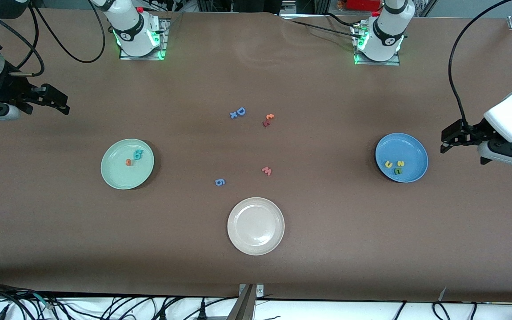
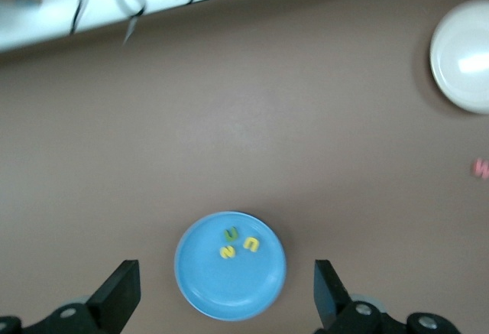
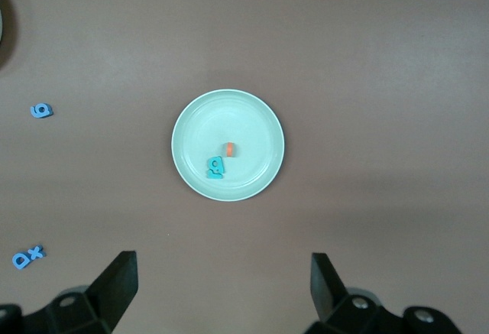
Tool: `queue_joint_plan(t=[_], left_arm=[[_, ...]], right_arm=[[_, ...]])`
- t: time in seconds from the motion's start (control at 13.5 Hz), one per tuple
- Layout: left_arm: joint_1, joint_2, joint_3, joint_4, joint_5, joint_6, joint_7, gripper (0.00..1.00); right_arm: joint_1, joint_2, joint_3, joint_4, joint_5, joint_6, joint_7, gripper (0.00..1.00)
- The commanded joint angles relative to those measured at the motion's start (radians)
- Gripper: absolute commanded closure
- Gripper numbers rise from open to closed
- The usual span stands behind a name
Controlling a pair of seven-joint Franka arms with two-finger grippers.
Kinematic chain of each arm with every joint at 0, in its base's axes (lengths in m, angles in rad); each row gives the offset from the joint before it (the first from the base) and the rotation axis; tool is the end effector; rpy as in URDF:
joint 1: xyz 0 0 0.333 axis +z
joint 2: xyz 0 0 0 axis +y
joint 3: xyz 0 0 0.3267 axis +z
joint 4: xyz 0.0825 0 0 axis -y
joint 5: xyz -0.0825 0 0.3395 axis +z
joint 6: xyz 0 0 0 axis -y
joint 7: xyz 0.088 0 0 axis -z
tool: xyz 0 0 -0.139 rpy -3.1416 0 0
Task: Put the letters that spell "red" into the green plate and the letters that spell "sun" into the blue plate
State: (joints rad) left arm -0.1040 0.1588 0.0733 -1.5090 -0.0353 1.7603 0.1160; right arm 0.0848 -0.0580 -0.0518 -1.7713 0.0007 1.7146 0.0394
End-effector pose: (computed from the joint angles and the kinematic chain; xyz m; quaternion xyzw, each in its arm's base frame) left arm 0.5789 -0.0252 0.5618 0.9963 -0.0714 0.0469 0.0097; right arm 0.4991 0.0159 0.5585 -1.0000 0.0032 -0.0005 0.0019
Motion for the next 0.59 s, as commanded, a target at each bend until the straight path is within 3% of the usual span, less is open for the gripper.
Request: queue_joint_plan(t=[0.0,0.22,0.52], left_arm=[[-0.005,-0.039,-0.015,0.006,0.022,-0.093,-0.206,0.00],[0.009,-0.070,-0.017,-0.049,0.017,-0.096,-0.145,0.00],[0.073,-0.105,-0.015,-0.119,-0.093,-0.099,-0.141,0.00]], right_arm=[[-0.008,-0.013,0.012,-0.005,-0.013,-0.009,0.011,0.00],[-0.008,-0.013,0.012,-0.005,-0.013,-0.009,0.010,0.00],[-0.008,-0.013,0.012,-0.005,-0.013,-0.009,0.010,0.00]])
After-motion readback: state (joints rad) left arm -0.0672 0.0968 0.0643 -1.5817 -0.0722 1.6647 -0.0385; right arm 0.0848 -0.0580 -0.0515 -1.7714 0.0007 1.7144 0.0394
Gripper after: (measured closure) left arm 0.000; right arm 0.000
